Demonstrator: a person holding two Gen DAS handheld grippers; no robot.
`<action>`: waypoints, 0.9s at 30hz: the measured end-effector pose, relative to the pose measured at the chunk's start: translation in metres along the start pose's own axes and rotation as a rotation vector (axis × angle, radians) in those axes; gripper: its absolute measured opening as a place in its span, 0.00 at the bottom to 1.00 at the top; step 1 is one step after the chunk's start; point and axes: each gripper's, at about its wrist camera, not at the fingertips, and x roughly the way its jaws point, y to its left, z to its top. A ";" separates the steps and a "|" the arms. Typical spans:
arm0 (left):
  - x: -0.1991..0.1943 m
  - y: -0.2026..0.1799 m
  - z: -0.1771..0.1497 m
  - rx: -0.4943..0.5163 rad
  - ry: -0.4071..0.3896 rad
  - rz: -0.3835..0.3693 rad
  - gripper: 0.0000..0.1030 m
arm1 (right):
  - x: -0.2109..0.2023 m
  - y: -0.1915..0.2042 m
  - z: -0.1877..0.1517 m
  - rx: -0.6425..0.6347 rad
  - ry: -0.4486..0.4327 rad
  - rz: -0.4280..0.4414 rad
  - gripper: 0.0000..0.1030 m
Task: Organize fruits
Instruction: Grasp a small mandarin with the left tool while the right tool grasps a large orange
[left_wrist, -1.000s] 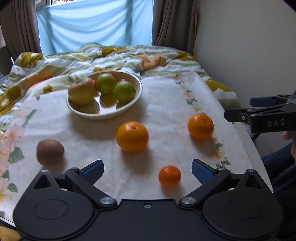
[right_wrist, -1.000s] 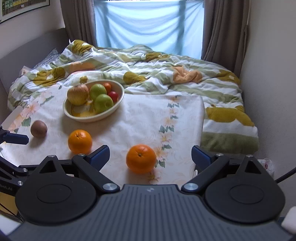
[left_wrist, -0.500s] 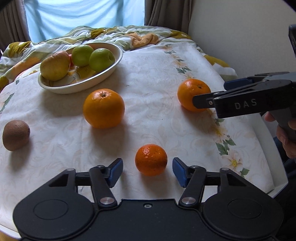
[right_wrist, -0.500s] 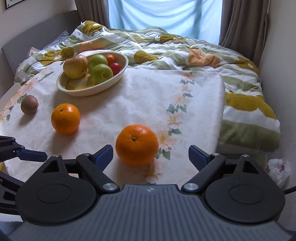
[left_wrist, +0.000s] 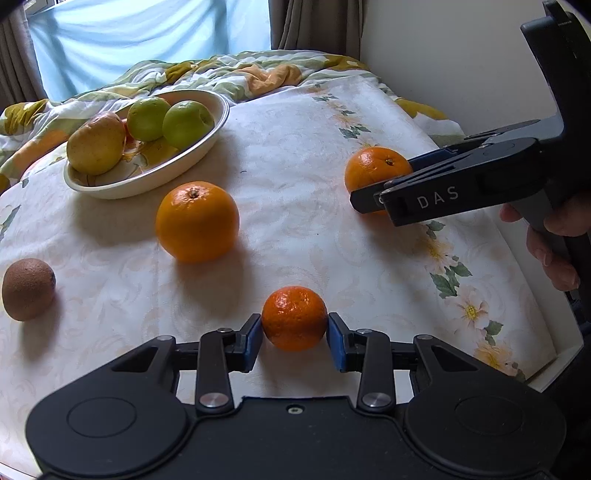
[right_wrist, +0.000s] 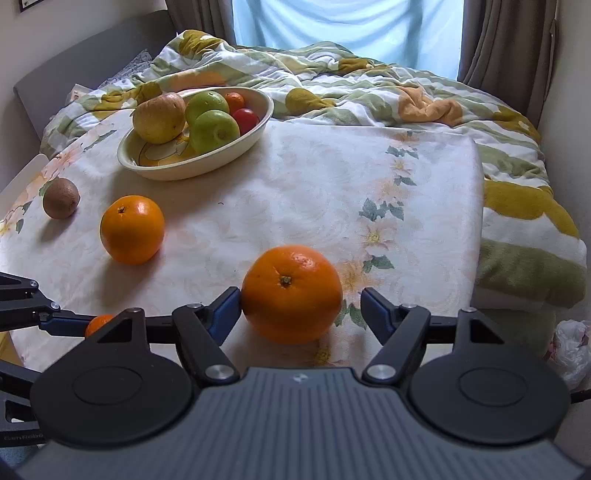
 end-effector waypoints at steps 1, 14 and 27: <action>0.000 0.001 0.000 -0.005 0.000 0.001 0.40 | 0.001 0.000 0.000 -0.001 0.001 0.002 0.82; -0.010 0.011 0.003 -0.031 -0.007 0.003 0.40 | 0.003 0.006 0.002 -0.020 0.021 0.016 0.72; -0.053 0.051 0.022 -0.099 -0.081 0.018 0.40 | -0.025 0.027 0.022 0.011 -0.023 0.006 0.71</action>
